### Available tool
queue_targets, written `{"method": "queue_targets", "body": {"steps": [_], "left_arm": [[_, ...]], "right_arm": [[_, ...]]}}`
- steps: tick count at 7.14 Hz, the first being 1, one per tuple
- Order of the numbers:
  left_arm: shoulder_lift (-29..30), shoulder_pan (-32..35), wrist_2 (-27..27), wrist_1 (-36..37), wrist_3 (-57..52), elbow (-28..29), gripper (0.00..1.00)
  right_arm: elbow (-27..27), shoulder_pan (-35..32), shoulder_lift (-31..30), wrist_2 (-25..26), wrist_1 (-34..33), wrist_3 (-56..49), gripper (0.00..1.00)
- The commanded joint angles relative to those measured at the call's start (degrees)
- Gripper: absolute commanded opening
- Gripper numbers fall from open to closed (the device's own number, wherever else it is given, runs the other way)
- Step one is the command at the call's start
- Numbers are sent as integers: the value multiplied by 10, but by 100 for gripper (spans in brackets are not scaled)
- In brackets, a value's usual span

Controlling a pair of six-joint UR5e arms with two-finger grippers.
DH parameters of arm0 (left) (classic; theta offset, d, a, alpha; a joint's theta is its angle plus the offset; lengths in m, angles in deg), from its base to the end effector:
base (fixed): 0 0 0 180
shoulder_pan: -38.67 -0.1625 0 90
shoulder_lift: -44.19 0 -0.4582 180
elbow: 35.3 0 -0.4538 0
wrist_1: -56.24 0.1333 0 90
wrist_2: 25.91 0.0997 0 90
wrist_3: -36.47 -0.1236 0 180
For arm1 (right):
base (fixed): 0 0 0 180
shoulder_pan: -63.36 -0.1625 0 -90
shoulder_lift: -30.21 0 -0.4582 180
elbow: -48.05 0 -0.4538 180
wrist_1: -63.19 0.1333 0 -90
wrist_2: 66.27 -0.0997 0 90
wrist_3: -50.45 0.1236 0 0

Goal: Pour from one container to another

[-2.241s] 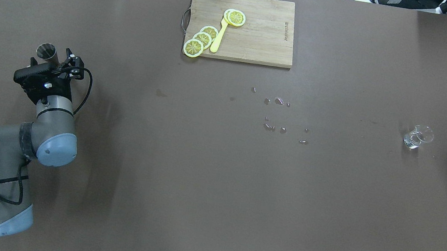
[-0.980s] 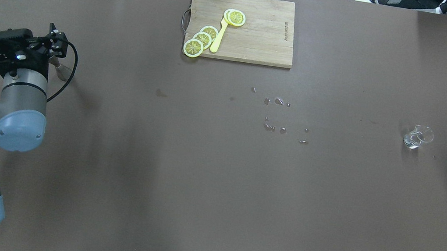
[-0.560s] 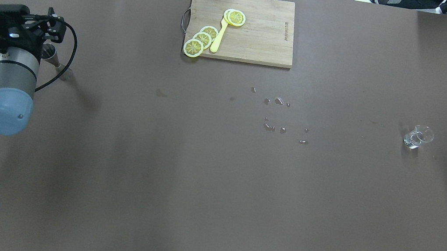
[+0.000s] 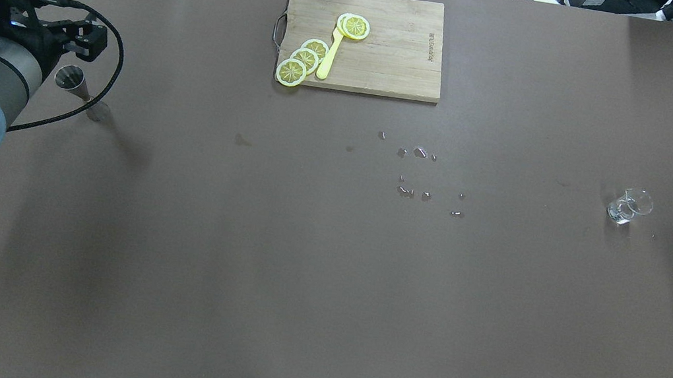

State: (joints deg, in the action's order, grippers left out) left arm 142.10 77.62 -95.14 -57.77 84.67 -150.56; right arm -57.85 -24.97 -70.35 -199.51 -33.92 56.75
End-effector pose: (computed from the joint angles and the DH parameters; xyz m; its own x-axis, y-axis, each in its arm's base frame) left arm 0.3507 -0.5112 0.3469 0.8605 0.1058 -0.4984 0.3300 0.6295 0.7034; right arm 0.0351 -0.4659 0.6638 0.7276 0.1096 0.6772 -0.0510 0.9931 -0.1058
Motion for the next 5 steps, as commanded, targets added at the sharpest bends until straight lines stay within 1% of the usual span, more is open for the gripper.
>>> {"method": "queue_targets", "body": {"steps": [1, 2, 3, 5], "left_arm": [[23, 37, -177, 4, -76, 9, 97], [30, 59, -246, 11, -104, 13, 97], [48, 94, -313, 19, -121, 29, 97], [80, 210, -469, 39, -229, 91, 97]], "right_arm": [[1, 0, -1, 0, 11, 0, 100], [1, 0, -1, 0, 11, 0, 100], [1, 0, -1, 0, 11, 0, 100], [0, 0, -1, -1, 11, 0, 100]]}}
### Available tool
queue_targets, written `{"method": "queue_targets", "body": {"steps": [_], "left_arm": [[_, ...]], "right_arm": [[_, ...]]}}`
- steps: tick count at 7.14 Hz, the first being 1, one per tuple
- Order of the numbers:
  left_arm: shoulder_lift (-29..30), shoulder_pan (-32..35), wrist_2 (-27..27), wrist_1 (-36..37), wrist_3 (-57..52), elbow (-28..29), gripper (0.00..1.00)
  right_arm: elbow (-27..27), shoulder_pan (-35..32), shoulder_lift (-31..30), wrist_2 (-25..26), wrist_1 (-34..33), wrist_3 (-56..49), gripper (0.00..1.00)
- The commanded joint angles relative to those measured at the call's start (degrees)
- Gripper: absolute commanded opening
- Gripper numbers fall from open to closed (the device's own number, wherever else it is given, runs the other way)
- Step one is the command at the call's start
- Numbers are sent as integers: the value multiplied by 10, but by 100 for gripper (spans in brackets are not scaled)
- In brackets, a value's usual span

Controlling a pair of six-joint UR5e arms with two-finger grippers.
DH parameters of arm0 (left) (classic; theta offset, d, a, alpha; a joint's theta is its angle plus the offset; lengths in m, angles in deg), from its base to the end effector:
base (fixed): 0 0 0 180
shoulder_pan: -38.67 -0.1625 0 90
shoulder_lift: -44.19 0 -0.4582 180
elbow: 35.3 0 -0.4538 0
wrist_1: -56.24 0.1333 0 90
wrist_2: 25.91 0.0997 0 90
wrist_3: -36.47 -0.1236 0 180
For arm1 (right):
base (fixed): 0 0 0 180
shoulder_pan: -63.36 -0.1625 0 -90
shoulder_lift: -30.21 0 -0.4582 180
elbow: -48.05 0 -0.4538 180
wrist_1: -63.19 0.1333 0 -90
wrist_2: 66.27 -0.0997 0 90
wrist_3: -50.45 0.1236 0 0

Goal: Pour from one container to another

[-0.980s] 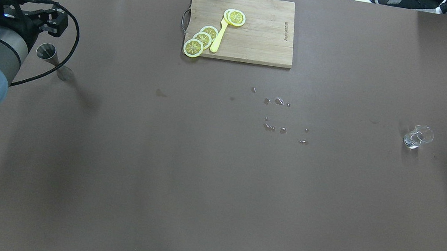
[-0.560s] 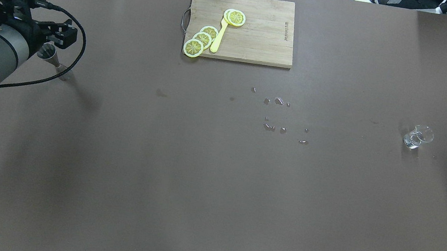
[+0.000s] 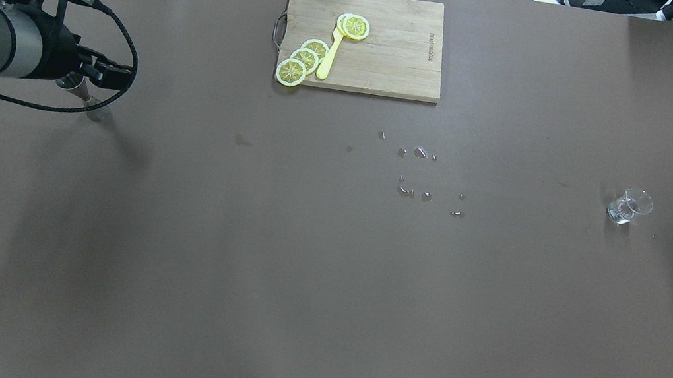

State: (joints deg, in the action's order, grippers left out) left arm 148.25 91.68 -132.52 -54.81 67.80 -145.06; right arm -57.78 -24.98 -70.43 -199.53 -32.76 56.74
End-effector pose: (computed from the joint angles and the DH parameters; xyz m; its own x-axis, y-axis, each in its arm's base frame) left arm 0.3084 -0.5722 0.3410 0.7137 0.4130 -0.5658 0.0291 0.7895 0.6131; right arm 0.0351 -0.4670 0.6631 0.7270 0.0976 0.6797 -0.0510 0.9948 -0.0883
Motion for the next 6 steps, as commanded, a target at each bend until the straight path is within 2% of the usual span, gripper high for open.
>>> {"method": "queue_targets", "body": {"steps": [1, 2, 3, 4, 6], "left_arm": [[19, 124, -165, 9, -106, 62, 97], [22, 171, -242, 47, -123, 82, 97], [23, 205, -283, 96, -163, 82, 97], [22, 236, -284, 137, -253, 95, 97], [23, 300, -307, 270, -345, 96, 97]], "right_arm": [[-1, 0, 0, 0, 1, 0, 100], [0, 0, 0, 0, 1, -1, 100], [-1, 0, 0, 0, 1, 0, 100], [-1, 0, 0, -1, 1, -1, 100], [-1, 0, 1, -1, 1, -1, 100]]}}
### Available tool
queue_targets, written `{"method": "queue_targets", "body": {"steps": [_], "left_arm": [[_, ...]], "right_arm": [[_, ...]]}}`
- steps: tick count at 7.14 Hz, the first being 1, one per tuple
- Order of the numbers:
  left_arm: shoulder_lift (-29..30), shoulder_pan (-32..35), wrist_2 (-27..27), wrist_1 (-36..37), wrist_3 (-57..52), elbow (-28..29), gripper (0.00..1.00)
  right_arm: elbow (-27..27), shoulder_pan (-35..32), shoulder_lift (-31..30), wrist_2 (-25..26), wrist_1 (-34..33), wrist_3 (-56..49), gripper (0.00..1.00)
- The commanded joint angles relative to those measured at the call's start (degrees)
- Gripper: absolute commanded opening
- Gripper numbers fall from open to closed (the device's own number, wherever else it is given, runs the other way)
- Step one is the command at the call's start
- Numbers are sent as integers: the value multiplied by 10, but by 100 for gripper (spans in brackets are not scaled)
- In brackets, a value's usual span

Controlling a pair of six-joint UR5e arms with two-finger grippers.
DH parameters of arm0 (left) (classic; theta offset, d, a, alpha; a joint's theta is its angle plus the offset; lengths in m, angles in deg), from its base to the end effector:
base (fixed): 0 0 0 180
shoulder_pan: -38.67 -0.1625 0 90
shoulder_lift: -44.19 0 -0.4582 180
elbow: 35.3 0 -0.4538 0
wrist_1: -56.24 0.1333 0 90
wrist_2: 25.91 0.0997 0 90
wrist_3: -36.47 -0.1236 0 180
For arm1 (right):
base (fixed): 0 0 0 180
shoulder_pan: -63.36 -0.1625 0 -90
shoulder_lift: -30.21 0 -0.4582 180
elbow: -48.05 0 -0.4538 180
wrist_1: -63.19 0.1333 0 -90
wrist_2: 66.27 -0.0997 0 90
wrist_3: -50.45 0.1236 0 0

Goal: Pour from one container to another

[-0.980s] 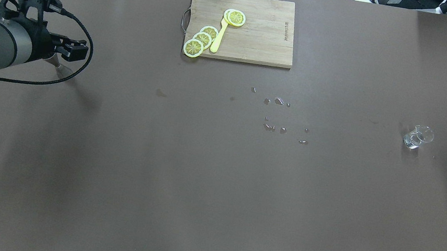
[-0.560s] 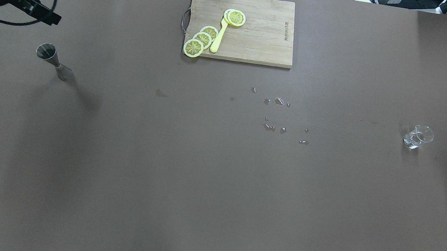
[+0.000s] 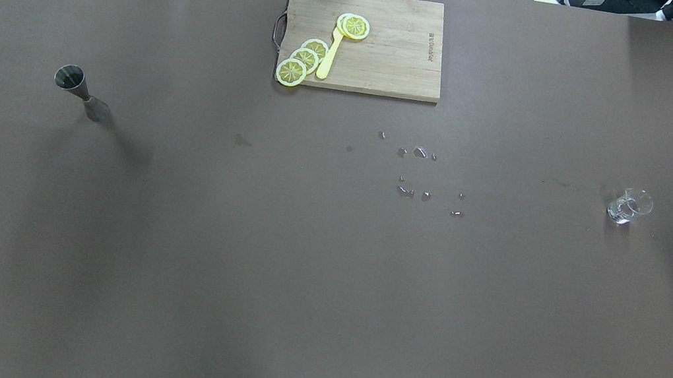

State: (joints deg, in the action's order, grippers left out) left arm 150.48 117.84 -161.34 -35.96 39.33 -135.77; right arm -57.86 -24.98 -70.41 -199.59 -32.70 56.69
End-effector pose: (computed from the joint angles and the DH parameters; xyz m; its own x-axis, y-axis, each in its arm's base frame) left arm 0.0801 -0.6596 0.4256 0.6319 0.4272 -0.6467 -0.1330 0.8818 0.4525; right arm 0.0350 -0.4674 0.6620 0.7263 0.0948 0.6808 -0.0503 0.9951 -0.0850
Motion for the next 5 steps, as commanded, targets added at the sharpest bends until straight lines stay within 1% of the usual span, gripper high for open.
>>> {"method": "queue_targets", "body": {"steps": [1, 2, 3, 4, 5], "left_arm": [[-6, 49, -19, 105, -63, 4, 97], [-7, 51, -21, 129, -60, 31, 97], [-17, 51, -24, 137, -66, 53, 97], [-31, 50, -26, 118, -66, 65, 97], [-31, 54, -35, 115, -66, 67, 98]], "right_arm": [[0, 0, 1, 1, 0, 0, 100], [0, 0, 1, 1, 0, 0, 100], [0, 0, 1, 1, 0, 0, 100], [0, 0, 1, 1, 0, 0, 100], [-1, 0, 0, 1, 0, 0, 100]]}}
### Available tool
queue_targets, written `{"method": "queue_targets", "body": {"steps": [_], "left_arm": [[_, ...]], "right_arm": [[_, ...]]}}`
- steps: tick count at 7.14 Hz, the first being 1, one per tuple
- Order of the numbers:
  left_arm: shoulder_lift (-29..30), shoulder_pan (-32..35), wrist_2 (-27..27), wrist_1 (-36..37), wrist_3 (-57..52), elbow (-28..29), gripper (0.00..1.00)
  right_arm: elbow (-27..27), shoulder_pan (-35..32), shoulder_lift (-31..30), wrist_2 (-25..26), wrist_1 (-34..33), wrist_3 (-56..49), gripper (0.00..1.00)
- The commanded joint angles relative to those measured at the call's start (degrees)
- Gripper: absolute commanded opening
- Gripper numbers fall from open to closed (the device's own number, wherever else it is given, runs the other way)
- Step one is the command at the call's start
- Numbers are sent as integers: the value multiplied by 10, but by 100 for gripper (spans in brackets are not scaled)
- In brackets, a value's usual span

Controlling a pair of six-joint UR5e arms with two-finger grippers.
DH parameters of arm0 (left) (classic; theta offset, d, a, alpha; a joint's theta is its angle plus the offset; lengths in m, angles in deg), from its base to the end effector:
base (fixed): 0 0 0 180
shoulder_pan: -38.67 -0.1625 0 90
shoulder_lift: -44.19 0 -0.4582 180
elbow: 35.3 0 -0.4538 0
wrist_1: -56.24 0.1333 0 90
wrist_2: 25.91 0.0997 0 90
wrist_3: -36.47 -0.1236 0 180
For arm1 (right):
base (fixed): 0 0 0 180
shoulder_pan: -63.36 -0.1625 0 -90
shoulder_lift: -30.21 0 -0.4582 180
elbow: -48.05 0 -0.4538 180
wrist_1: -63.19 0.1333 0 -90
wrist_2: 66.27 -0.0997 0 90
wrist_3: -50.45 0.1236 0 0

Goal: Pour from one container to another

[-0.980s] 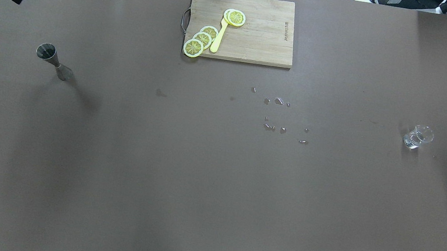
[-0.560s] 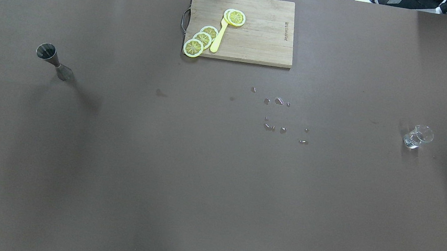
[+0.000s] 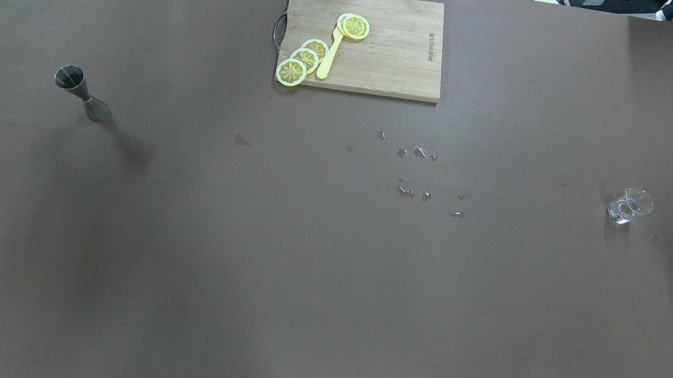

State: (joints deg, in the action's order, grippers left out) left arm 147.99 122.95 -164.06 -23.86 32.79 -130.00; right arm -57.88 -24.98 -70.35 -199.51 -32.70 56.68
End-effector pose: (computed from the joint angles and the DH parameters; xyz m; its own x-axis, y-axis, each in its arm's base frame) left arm 0.0238 -0.6514 0.5301 0.6451 0.2401 -0.7254 -0.1402 0.9704 0.1965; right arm 0.0351 -0.4679 0.6614 0.7272 0.0937 0.6800 -0.0502 0.9953 -0.0834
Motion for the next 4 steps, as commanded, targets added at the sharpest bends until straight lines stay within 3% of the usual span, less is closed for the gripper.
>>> {"method": "queue_targets", "body": {"steps": [1, 3, 4], "left_arm": [[-6, 24, -2, -2, -1, 25, 98], [-62, 57, -4, -8, -71, 15, 98], [-109, 87, -6, -3, -96, -20, 98]], "right_arm": [[-1, 0, 0, 0, 0, 0, 100], [-1, 0, -1, 0, -1, 0, 100], [-1, 0, -1, 0, -1, 0, 100]]}}
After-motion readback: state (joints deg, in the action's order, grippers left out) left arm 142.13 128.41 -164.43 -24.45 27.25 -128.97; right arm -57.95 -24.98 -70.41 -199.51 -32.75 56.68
